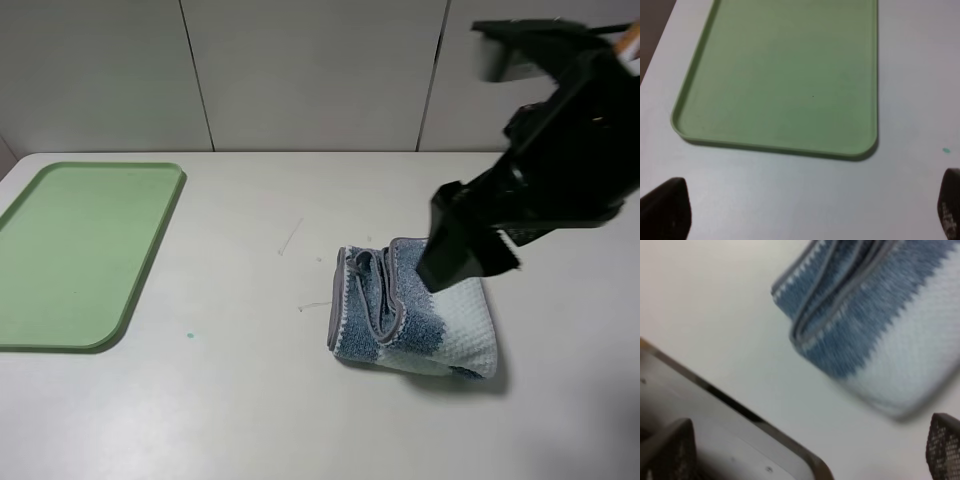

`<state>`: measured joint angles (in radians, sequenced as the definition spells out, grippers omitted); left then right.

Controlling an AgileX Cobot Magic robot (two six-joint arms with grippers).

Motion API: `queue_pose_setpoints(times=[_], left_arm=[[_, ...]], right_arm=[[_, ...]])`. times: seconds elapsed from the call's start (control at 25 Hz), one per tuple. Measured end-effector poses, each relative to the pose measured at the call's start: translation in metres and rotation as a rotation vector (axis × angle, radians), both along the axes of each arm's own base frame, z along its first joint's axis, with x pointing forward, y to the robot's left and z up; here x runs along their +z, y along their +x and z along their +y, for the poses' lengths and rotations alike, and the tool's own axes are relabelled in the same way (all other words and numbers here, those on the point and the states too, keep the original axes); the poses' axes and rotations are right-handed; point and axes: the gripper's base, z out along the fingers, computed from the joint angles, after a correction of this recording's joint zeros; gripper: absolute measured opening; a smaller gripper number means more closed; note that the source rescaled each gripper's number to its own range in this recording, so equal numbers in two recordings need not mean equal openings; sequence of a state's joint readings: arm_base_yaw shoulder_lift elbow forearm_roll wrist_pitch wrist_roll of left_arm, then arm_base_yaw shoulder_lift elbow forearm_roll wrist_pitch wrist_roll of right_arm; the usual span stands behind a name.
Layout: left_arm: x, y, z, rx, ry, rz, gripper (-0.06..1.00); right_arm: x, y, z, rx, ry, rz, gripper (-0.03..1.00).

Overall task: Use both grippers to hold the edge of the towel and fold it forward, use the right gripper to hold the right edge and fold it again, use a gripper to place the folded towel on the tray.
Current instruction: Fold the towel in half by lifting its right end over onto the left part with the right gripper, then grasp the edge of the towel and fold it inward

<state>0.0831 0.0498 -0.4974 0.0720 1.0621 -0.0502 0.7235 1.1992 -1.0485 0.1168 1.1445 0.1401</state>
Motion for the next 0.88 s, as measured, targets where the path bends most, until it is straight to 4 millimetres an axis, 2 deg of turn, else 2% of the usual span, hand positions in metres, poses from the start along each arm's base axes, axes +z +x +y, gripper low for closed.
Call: queue_pose_setpoints(times=[0.2, 0.32, 0.48, 0.72, 0.88], left_arm=[[0.000, 0.000, 0.000, 0.000, 0.000, 0.000, 0.99], [0.000, 0.000, 0.000, 0.000, 0.000, 0.000, 0.99], [0.000, 0.000, 0.000, 0.000, 0.000, 0.000, 0.99], [0.000, 0.000, 0.000, 0.000, 0.000, 0.000, 0.99], [0.000, 0.000, 0.000, 0.000, 0.000, 0.000, 0.99]], right_arm=[[0.024, -0.034, -0.034, 0.044, 0.027, -0.102, 1.00], [0.027, -0.055, -0.052, 0.050, 0.065, -0.154, 1.00], [0.022, -0.080, -0.074, 0.056, 0.096, -0.208, 1.00], [0.001, -0.108, -0.102, 0.054, 0.113, -0.267, 1.00], [-0.012, -0.122, -0.120, -0.036, 0.135, -0.321, 1.00]])
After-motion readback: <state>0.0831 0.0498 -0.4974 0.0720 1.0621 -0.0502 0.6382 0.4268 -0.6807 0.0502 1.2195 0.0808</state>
